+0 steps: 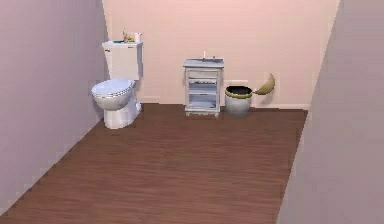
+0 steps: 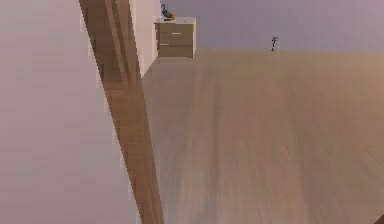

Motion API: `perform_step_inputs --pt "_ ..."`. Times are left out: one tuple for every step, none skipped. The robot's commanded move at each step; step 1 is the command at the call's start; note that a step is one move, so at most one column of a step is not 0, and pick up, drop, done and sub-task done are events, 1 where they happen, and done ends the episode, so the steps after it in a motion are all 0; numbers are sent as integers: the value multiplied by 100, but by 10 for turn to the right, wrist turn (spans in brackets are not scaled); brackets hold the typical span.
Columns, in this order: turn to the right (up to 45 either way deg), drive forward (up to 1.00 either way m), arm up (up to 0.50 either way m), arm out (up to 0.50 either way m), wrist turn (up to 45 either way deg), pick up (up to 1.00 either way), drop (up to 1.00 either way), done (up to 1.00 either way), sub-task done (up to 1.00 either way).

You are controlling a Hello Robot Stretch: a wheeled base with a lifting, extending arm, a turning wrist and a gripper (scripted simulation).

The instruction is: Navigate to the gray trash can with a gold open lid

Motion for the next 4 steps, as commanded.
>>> perform_step_inputs --pt "90 0 0 0 0 0 0 0 0" --pt "0 100 0 0 0 0 0 0 0" --pt "0 100 0 0 0 0 0 0 0" --pt "-120 0 0 0 0 0 0 0 0"
